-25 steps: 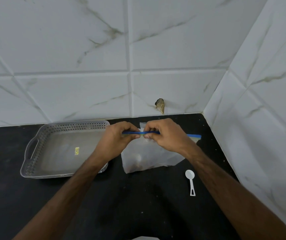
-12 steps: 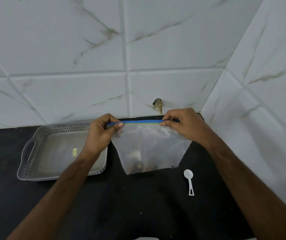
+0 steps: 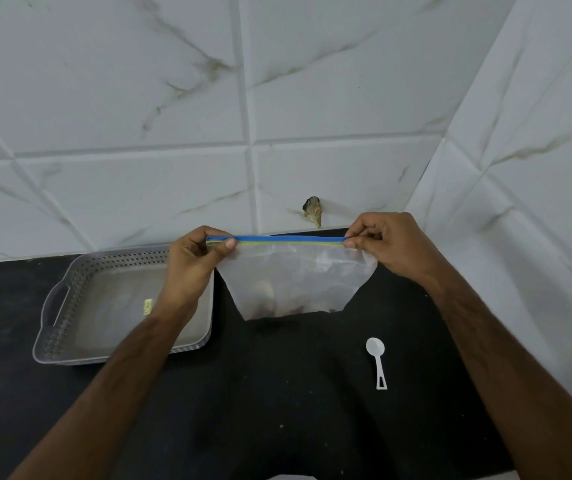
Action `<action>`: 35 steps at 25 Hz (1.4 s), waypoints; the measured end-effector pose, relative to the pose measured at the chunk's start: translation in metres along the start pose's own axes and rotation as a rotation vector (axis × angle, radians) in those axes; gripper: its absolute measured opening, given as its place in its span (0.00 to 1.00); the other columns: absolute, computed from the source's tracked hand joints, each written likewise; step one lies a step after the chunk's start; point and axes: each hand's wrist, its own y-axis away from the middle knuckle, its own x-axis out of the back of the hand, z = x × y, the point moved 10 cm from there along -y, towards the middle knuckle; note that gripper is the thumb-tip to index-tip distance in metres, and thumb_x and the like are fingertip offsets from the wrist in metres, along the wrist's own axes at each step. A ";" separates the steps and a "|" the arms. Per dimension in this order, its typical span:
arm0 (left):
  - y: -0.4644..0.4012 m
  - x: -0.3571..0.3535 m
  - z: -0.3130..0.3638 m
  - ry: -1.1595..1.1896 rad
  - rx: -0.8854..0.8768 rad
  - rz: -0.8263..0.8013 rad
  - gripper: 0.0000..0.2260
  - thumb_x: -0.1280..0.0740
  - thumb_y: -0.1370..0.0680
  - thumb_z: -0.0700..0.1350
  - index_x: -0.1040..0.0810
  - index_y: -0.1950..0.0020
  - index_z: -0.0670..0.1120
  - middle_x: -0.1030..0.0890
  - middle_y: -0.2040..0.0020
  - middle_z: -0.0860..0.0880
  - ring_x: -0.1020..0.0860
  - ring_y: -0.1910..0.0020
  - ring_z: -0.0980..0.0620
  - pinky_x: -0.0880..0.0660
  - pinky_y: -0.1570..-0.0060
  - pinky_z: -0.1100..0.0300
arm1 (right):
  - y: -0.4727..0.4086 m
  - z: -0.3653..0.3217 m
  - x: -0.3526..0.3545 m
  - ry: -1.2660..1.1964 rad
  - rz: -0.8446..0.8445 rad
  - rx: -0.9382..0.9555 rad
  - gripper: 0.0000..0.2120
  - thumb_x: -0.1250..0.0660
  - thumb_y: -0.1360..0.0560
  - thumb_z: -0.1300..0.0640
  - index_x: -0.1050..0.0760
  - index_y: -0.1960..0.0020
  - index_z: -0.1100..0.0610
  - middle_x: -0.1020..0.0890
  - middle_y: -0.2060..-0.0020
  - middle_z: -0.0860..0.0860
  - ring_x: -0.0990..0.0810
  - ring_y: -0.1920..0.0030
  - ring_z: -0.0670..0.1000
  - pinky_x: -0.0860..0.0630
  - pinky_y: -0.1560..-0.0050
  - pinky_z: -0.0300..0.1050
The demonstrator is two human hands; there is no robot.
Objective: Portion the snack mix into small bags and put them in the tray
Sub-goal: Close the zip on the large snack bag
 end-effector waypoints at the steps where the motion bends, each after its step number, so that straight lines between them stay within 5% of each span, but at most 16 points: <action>1: 0.001 -0.001 0.000 0.034 0.001 -0.004 0.04 0.28 0.23 0.35 0.19 0.56 0.42 0.16 0.65 0.51 0.18 0.63 0.56 0.23 0.58 0.65 | 0.000 0.003 0.001 0.016 -0.049 -0.021 0.02 0.26 0.25 0.53 0.19 0.55 0.48 0.15 0.60 0.43 0.16 0.57 0.47 0.19 0.48 0.54; 4: 0.005 -0.018 -0.006 0.126 0.062 -0.071 0.02 0.26 0.25 0.41 0.18 0.57 0.45 0.15 0.61 0.45 0.17 0.61 0.50 0.20 0.56 0.57 | 0.004 -0.002 -0.021 0.084 -0.311 -0.072 0.15 0.26 0.29 0.40 0.23 0.47 0.43 0.16 0.54 0.43 0.17 0.50 0.45 0.21 0.43 0.50; 7: 0.011 -0.043 -0.009 0.183 0.094 -0.128 0.04 0.26 0.24 0.41 0.19 0.57 0.43 0.17 0.60 0.41 0.20 0.62 0.49 0.22 0.55 0.55 | 0.001 -0.032 -0.062 0.173 -0.343 0.022 0.22 0.28 0.32 0.33 0.25 0.45 0.43 0.18 0.57 0.42 0.19 0.55 0.43 0.22 0.51 0.47; 11: 0.015 -0.043 -0.007 0.314 0.071 -0.171 0.06 0.29 0.25 0.37 0.21 0.49 0.39 0.16 0.55 0.46 0.18 0.57 0.52 0.20 0.53 0.58 | -0.009 -0.048 -0.096 0.001 -0.403 0.051 0.13 0.30 0.25 0.42 0.19 0.50 0.51 0.17 0.61 0.51 0.21 0.62 0.51 0.24 0.57 0.54; 14: 0.042 -0.048 -0.055 0.142 0.239 -0.379 0.26 0.25 0.32 0.34 0.25 0.35 0.39 0.16 0.42 0.44 0.17 0.43 0.47 0.19 0.45 0.55 | -0.005 -0.052 -0.083 -0.281 -0.519 0.009 0.07 0.28 0.23 0.51 0.16 0.48 0.52 0.16 0.60 0.52 0.24 0.60 0.50 0.28 0.58 0.48; 17: 0.086 -0.067 -0.113 0.008 0.418 -0.538 0.31 0.19 0.34 0.41 0.24 0.33 0.42 0.15 0.40 0.45 0.18 0.38 0.43 0.20 0.40 0.51 | -0.005 -0.051 -0.066 -0.487 -0.480 -0.043 0.04 0.31 0.22 0.59 0.16 0.53 0.55 0.15 0.62 0.48 0.20 0.61 0.47 0.24 0.57 0.40; 20: 0.094 -0.070 -0.130 0.076 0.433 -0.446 0.23 0.23 0.27 0.41 0.23 0.34 0.42 0.16 0.40 0.43 0.18 0.39 0.43 0.21 0.40 0.48 | -0.013 -0.028 -0.046 -0.480 -0.384 -0.108 0.04 0.31 0.22 0.59 0.17 0.54 0.55 0.16 0.63 0.47 0.19 0.63 0.43 0.23 0.59 0.35; 23: 0.093 -0.063 -0.129 0.205 0.468 -0.344 0.17 0.30 0.24 0.38 0.23 0.35 0.40 0.16 0.41 0.42 0.17 0.42 0.42 0.18 0.46 0.52 | -0.027 0.009 -0.022 -0.123 -0.280 -0.124 0.05 0.30 0.22 0.54 0.17 0.52 0.54 0.19 0.66 0.45 0.23 0.67 0.41 0.28 0.63 0.37; 27: 0.083 -0.052 -0.129 0.327 0.537 -0.125 0.21 0.26 0.26 0.40 0.24 0.34 0.41 0.17 0.39 0.40 0.16 0.44 0.43 0.16 0.52 0.52 | -0.033 0.045 -0.020 0.168 -0.196 -0.209 0.07 0.30 0.23 0.45 0.22 0.55 0.48 0.20 0.65 0.48 0.20 0.62 0.51 0.26 0.59 0.47; 30: 0.086 -0.047 -0.136 0.598 0.593 -0.036 0.31 0.20 0.30 0.52 0.23 0.32 0.41 0.18 0.37 0.41 0.17 0.41 0.44 0.18 0.44 0.48 | -0.035 0.052 -0.025 0.081 -0.127 -0.244 0.10 0.30 0.23 0.48 0.20 0.49 0.54 0.18 0.60 0.53 0.19 0.59 0.53 0.25 0.57 0.47; 35: 0.113 -0.060 -0.165 0.585 0.819 -0.003 0.19 0.33 0.20 0.49 0.24 0.31 0.41 0.17 0.37 0.40 0.16 0.42 0.43 0.16 0.53 0.49 | -0.027 0.064 -0.040 -0.260 -0.067 -0.329 0.09 0.31 0.20 0.55 0.18 0.50 0.60 0.24 0.71 0.47 0.27 0.74 0.43 0.30 0.71 0.35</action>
